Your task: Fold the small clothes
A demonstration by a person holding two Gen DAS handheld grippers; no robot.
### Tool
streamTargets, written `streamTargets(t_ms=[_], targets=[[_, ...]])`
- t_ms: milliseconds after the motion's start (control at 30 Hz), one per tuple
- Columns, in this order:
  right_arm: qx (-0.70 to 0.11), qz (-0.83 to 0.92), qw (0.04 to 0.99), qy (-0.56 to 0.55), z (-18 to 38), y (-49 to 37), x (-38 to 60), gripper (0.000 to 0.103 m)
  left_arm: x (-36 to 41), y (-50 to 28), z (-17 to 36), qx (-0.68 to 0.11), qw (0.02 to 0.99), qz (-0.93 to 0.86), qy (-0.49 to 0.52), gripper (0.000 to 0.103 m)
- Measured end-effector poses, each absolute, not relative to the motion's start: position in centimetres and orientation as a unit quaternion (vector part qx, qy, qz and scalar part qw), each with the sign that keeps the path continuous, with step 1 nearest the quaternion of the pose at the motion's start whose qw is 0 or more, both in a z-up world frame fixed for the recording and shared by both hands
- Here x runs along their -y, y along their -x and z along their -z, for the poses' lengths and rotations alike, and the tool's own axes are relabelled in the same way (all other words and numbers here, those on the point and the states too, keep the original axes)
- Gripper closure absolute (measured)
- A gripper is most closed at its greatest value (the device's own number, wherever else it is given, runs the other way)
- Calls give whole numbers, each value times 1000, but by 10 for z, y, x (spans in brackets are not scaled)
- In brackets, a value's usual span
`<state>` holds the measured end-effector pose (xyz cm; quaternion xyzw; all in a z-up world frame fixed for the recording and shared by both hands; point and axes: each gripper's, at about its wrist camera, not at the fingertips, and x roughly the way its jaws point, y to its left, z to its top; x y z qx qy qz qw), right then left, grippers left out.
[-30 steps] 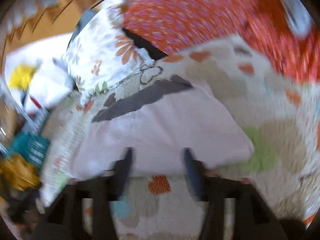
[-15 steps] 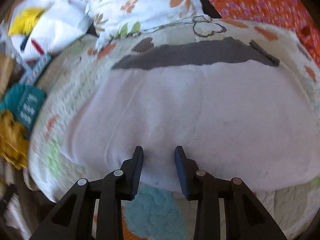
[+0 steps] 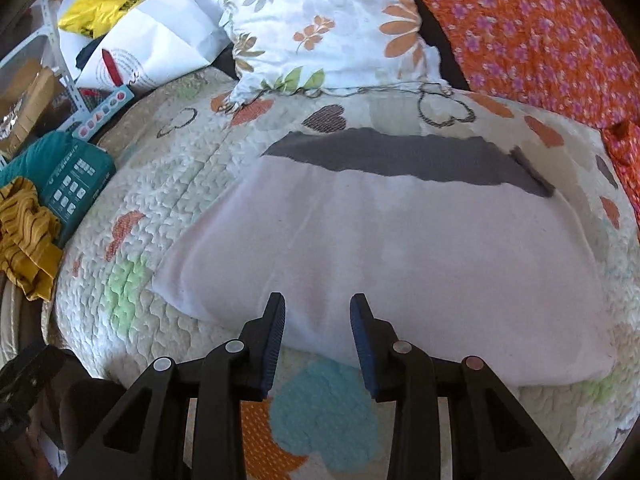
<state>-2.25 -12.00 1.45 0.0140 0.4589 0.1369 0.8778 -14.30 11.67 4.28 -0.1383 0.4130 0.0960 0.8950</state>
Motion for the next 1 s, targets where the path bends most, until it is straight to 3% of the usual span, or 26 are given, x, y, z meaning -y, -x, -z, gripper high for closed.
streamTargets(t_ms=[100, 267, 1000], targets=[[-491, -139, 860, -1, 9, 17, 107, 62, -118, 144, -41, -415, 894, -103, 132, 14], [-496, -140, 857, 11, 16, 18, 101, 47, -122, 144, -37, -422, 890, -102, 137, 14], [-466, -139, 870, 85, 26, 45, 91, 36, -121, 128, -5, -464, 869, -103, 136, 14]])
